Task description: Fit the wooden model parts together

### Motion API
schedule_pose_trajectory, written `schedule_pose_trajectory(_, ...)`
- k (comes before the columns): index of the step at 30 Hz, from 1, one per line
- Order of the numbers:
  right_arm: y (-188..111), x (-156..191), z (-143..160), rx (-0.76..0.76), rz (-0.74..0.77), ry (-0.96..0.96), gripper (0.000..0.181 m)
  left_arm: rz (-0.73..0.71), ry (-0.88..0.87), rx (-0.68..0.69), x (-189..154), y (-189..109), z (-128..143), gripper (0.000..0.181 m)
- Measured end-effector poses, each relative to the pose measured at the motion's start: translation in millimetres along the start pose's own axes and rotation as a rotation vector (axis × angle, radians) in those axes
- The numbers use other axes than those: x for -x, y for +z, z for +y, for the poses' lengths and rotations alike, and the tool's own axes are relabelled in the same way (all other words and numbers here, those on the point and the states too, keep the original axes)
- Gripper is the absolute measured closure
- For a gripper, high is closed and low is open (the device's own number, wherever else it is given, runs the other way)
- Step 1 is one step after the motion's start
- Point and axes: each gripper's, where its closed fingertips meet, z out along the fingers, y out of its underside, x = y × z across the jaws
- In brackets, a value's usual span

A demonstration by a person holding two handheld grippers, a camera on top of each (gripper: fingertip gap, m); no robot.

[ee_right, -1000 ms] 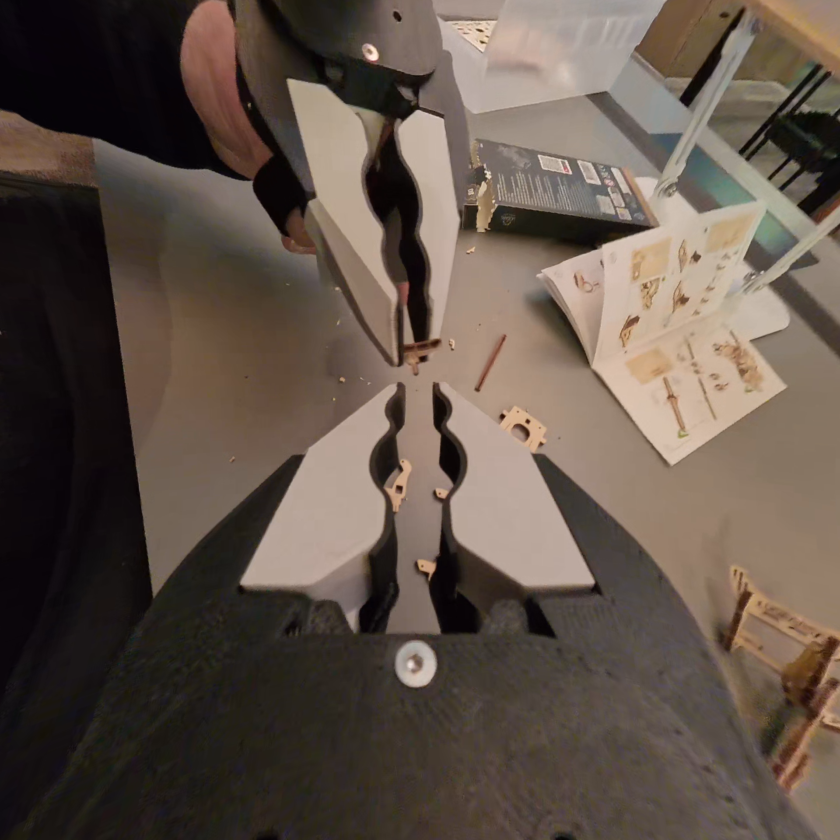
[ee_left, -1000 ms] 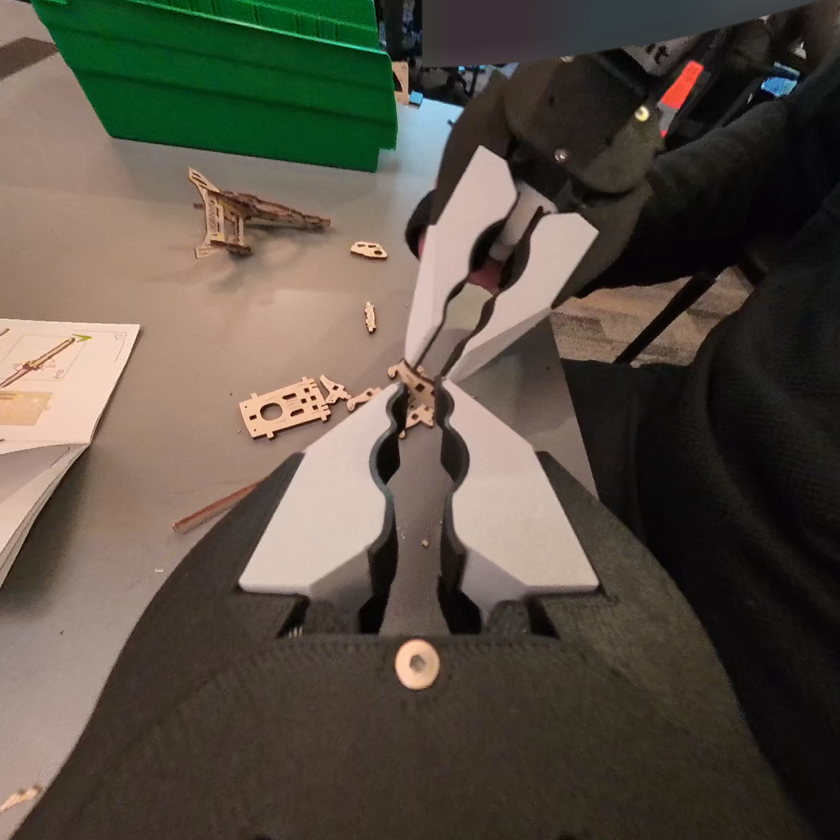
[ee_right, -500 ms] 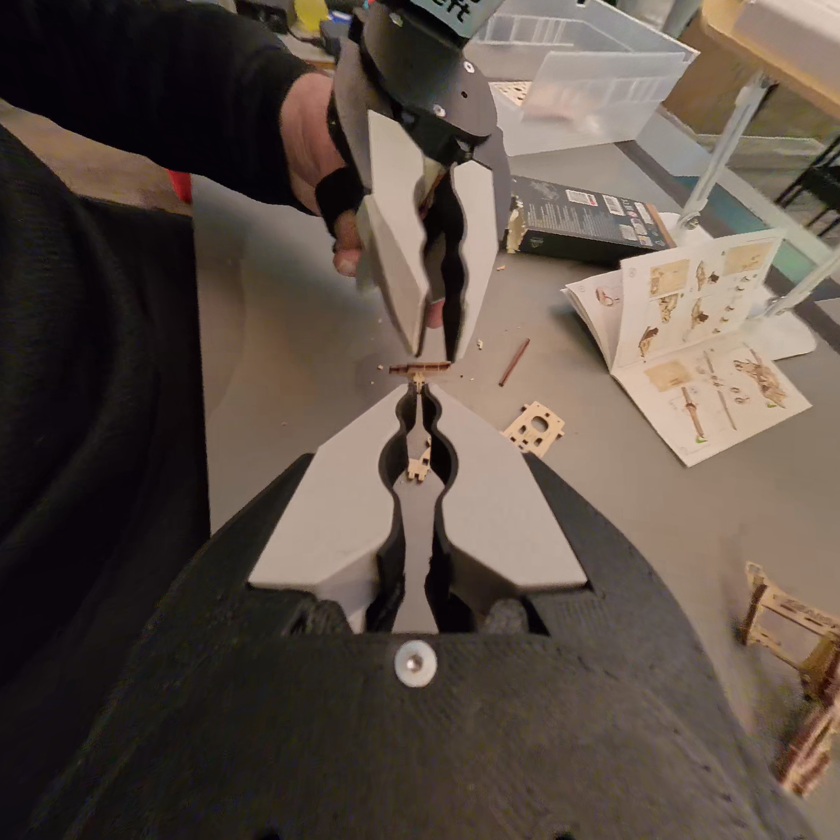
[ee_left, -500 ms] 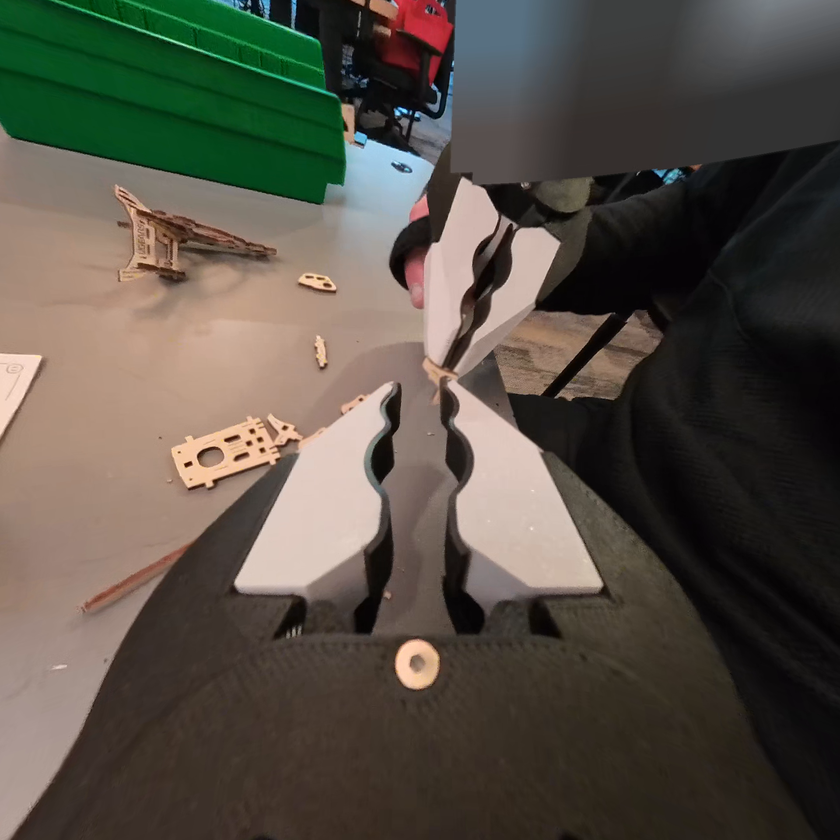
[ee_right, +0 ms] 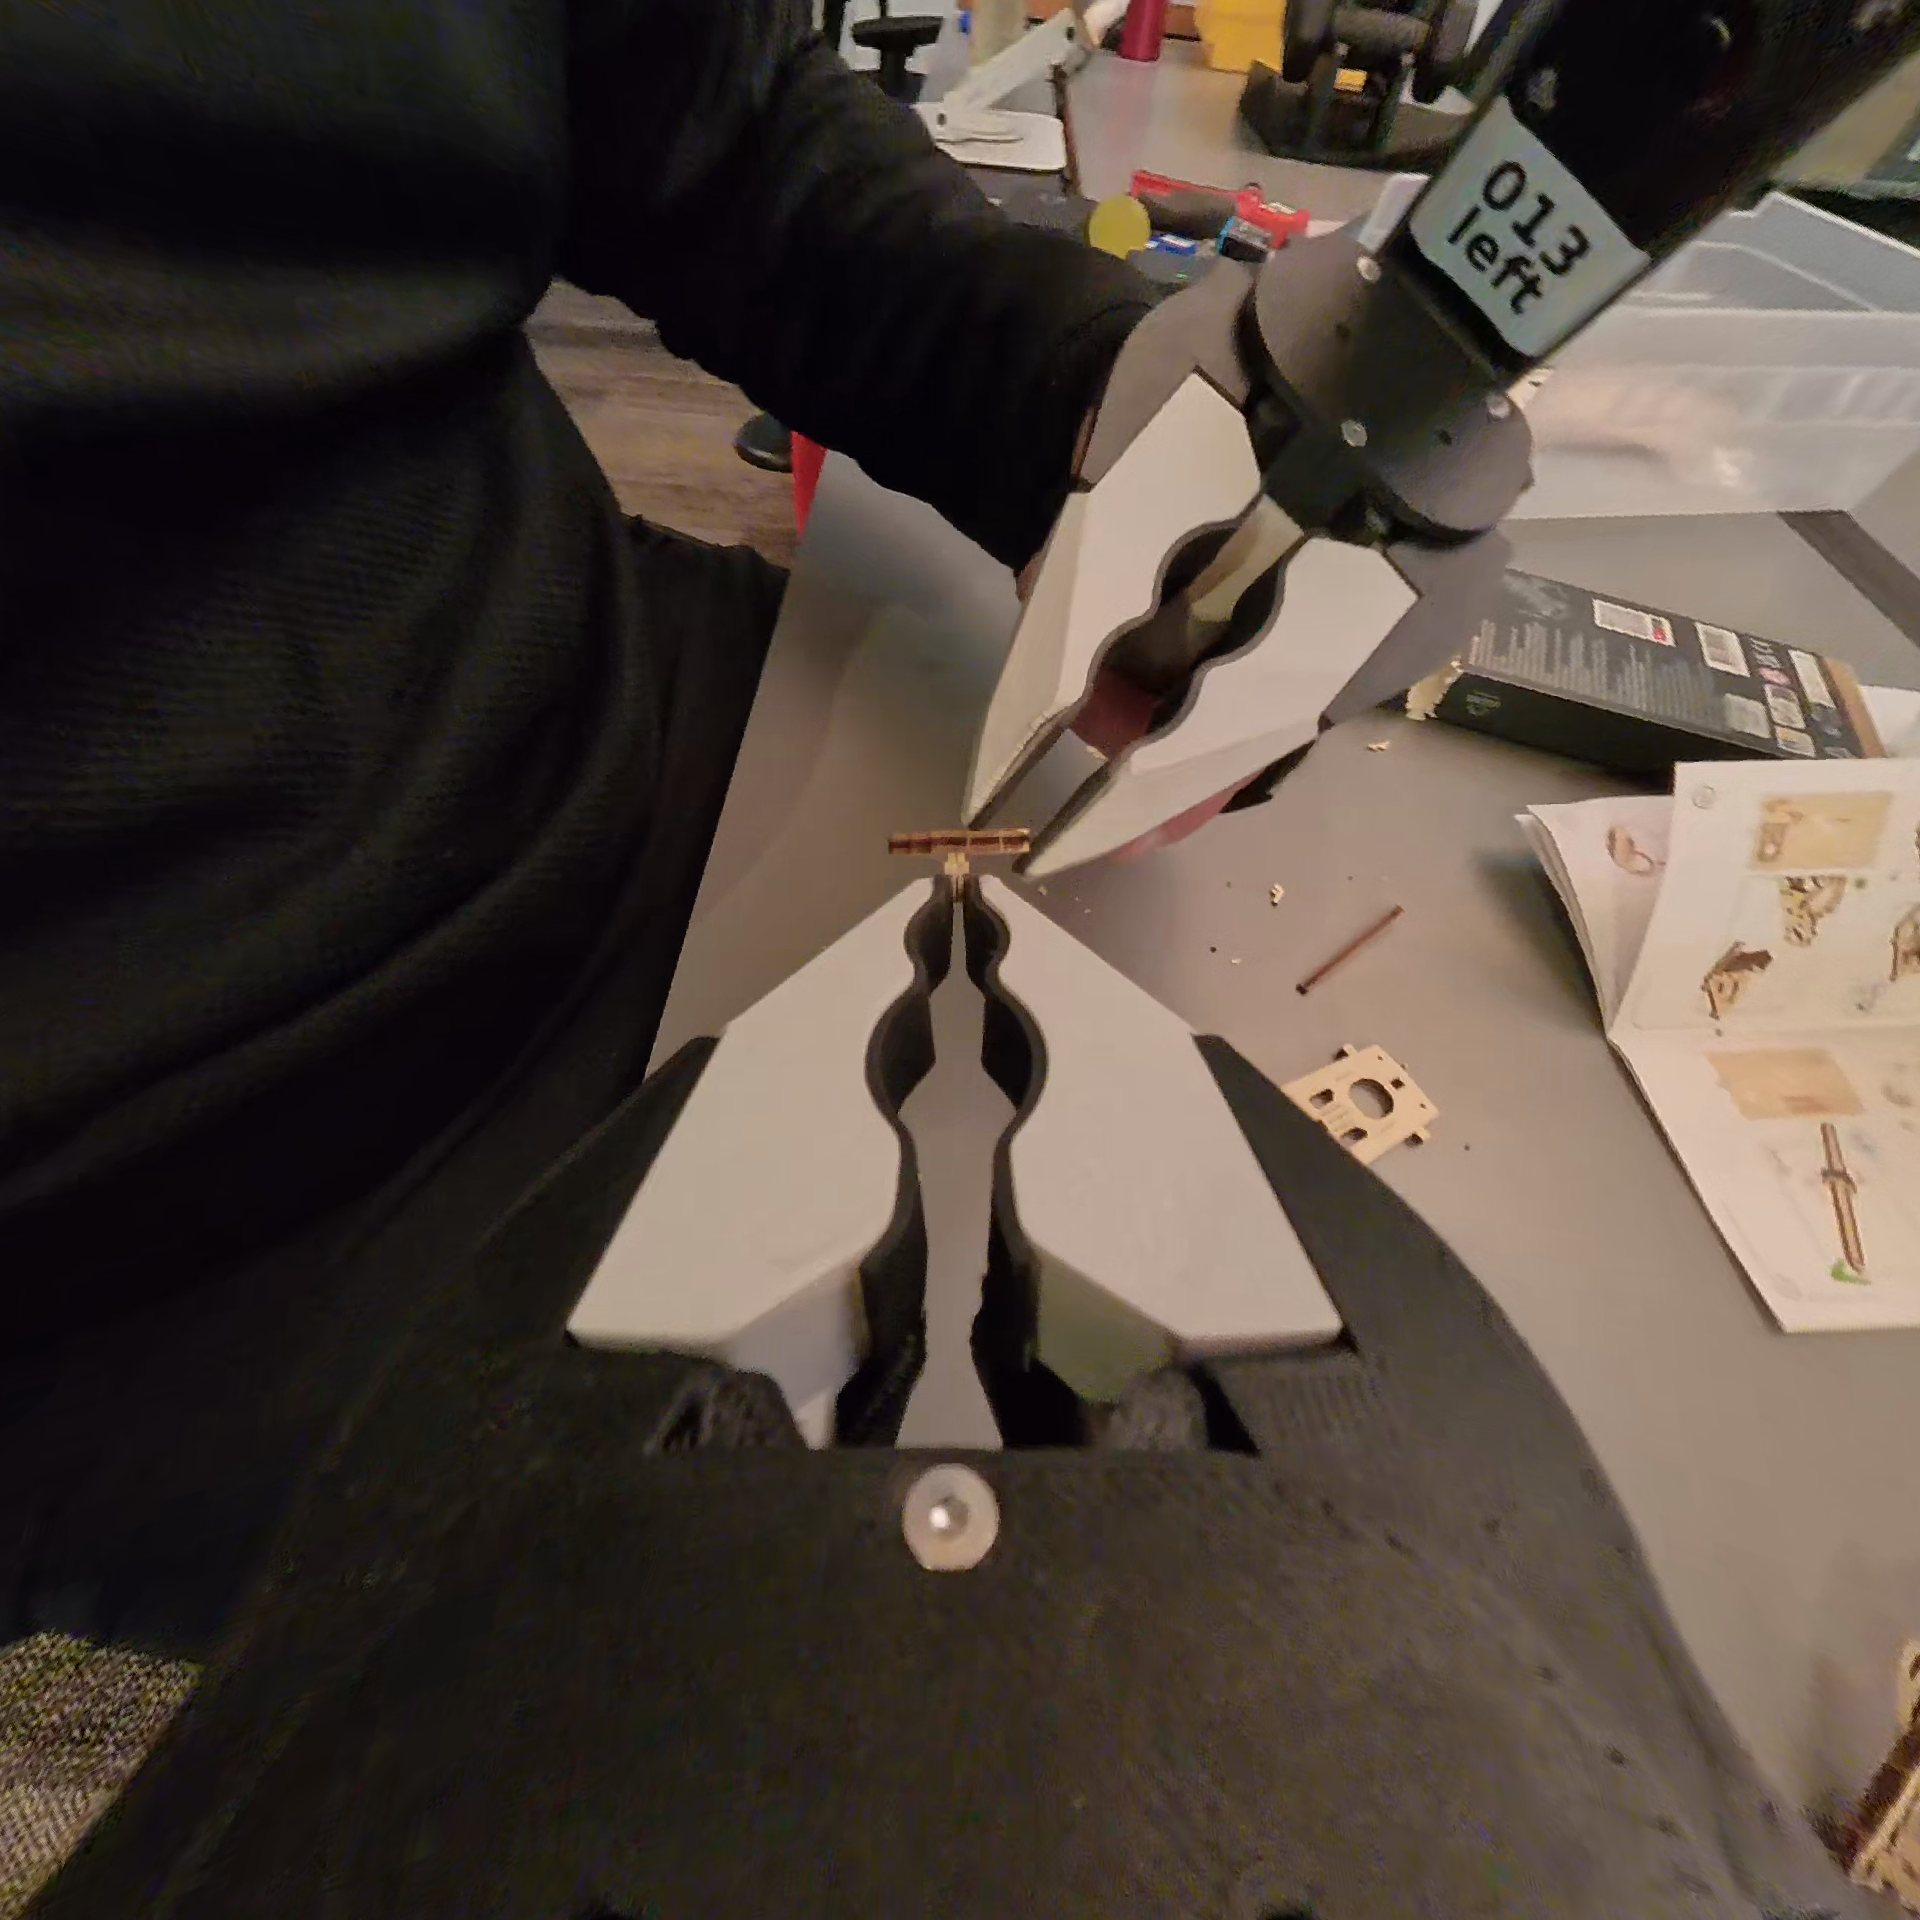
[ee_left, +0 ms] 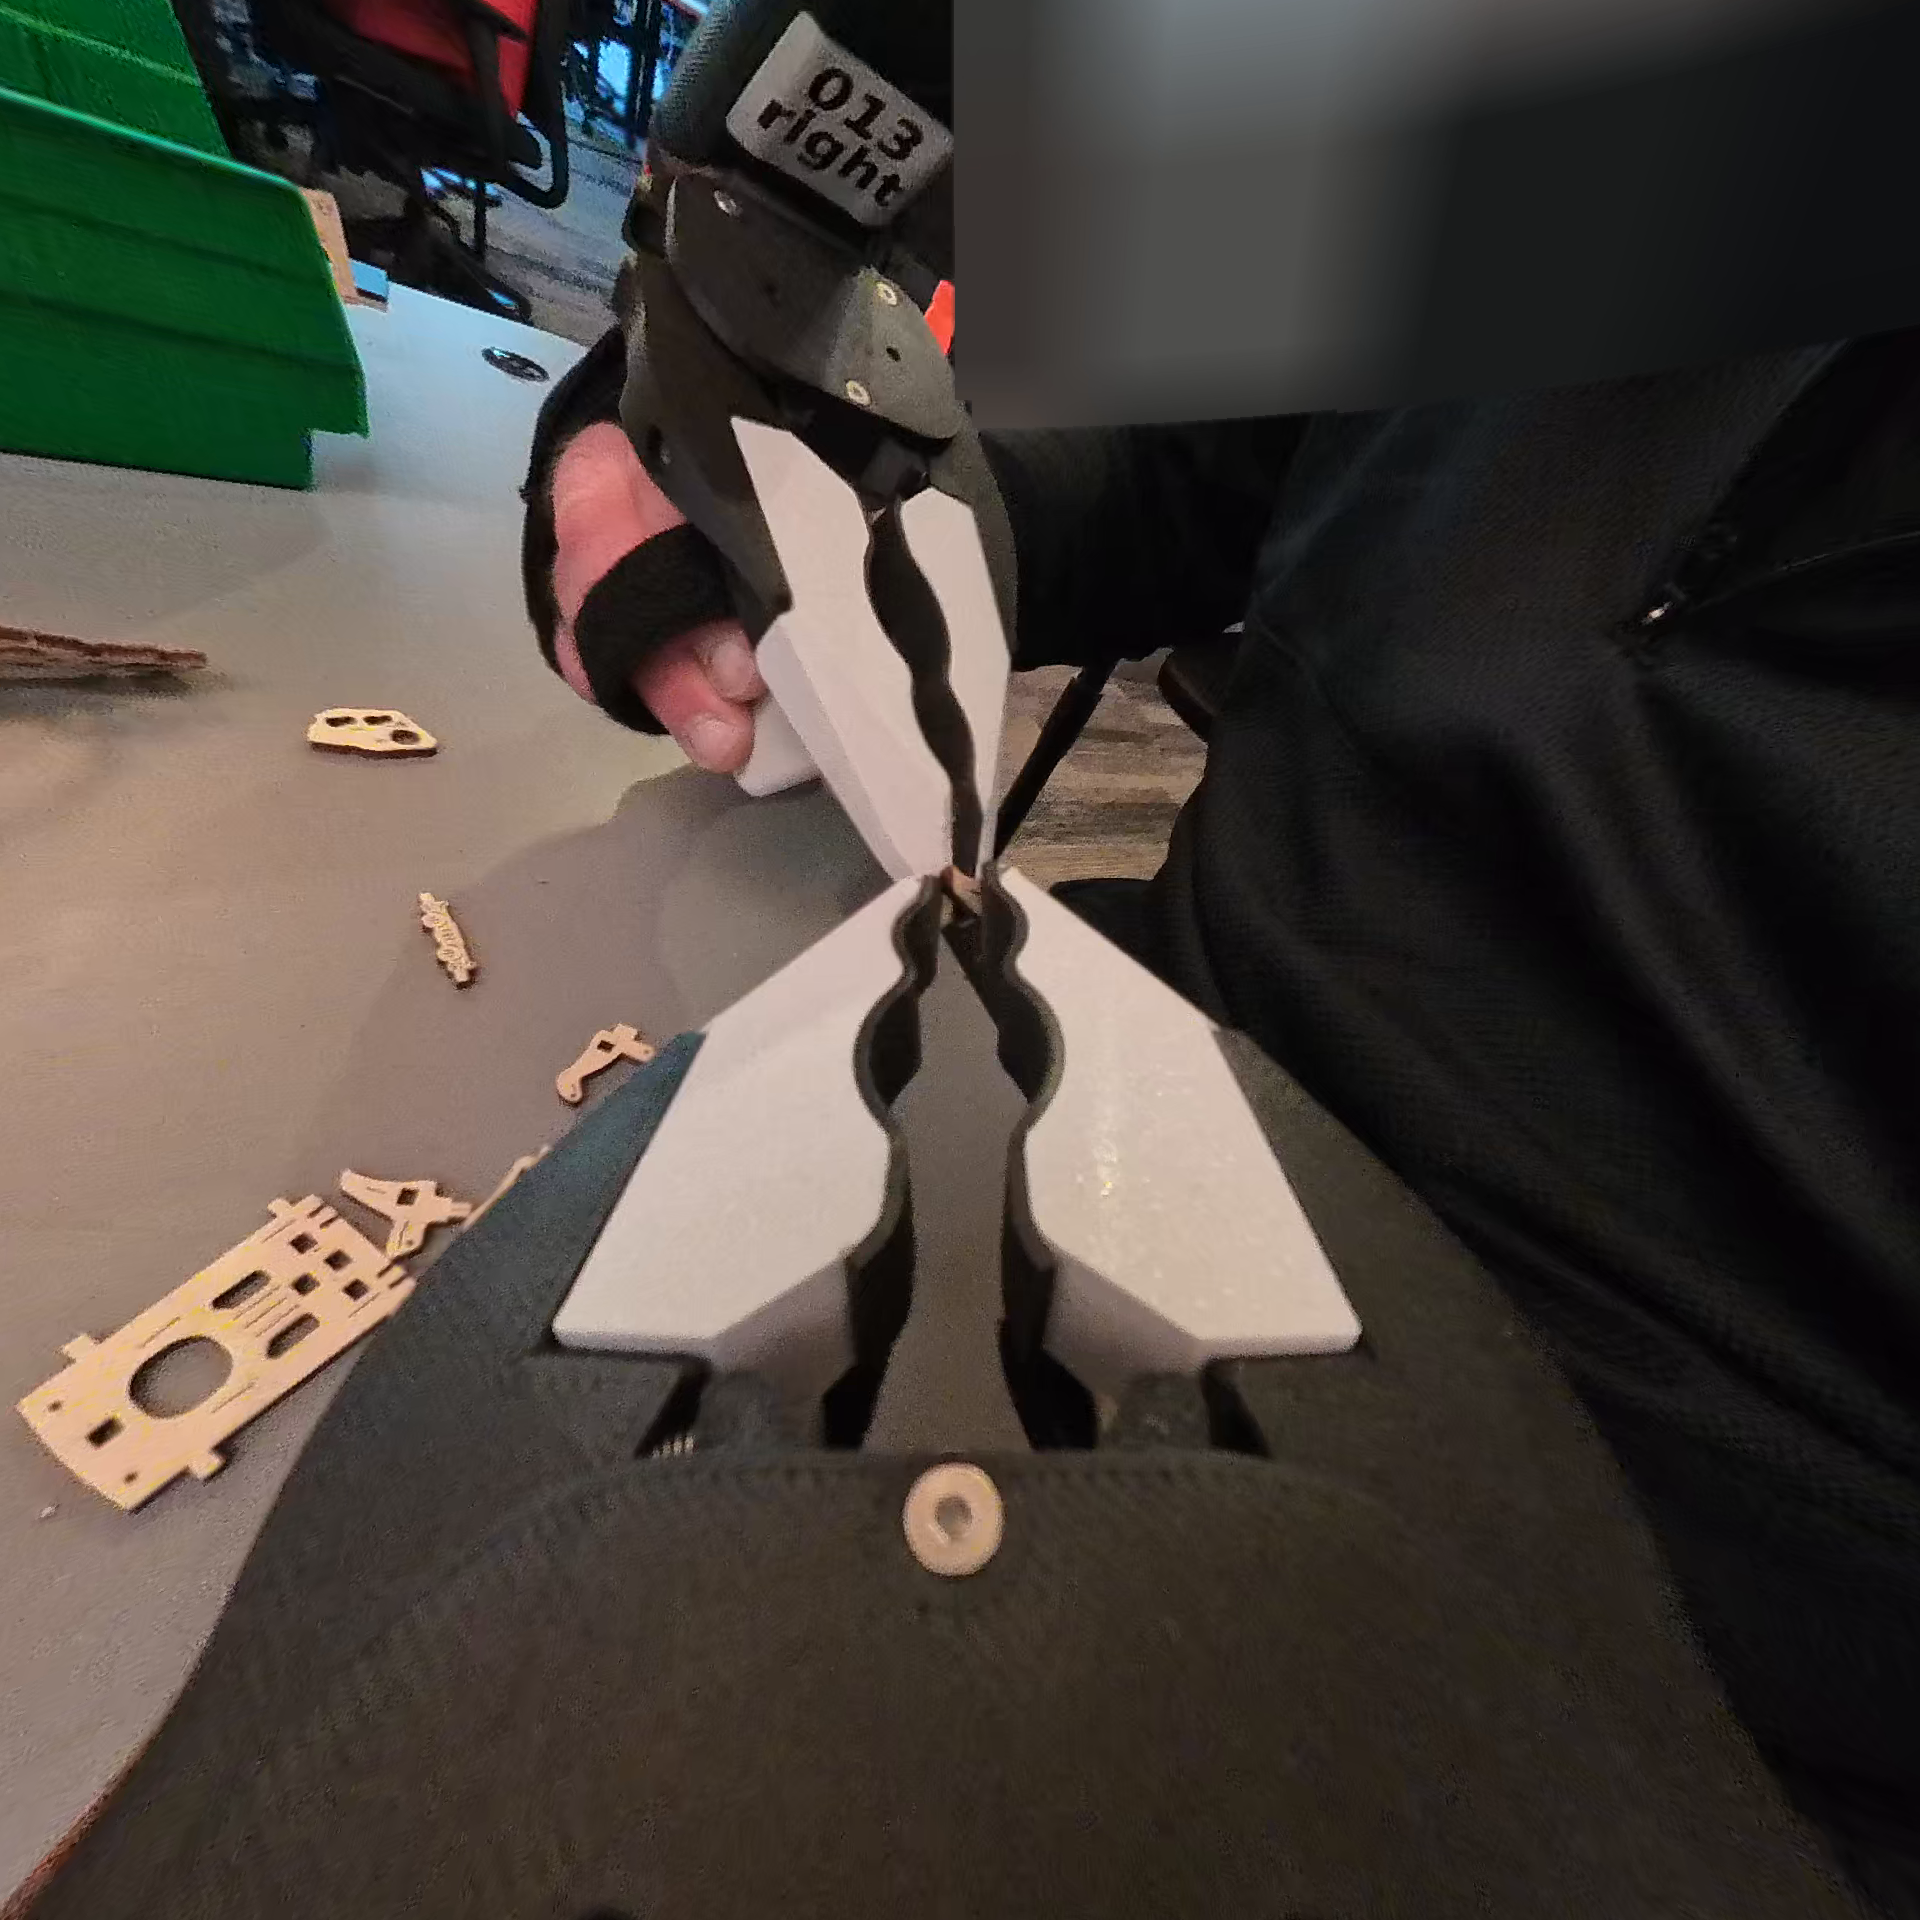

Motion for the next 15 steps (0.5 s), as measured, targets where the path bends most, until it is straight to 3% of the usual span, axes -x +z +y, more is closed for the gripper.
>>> schedule_pose_trajectory(8,-1,-4,4,-0.021,-0.023,0.040,0.177,-0.019,-0.093,-0.107,6,-1,-2,0.180)
schedule_pose_trajectory(15,-14,-30,19,0.032,0.198,0.130,0.149,-0.166,-0.286,-0.289,36,-15,-5,0.180)
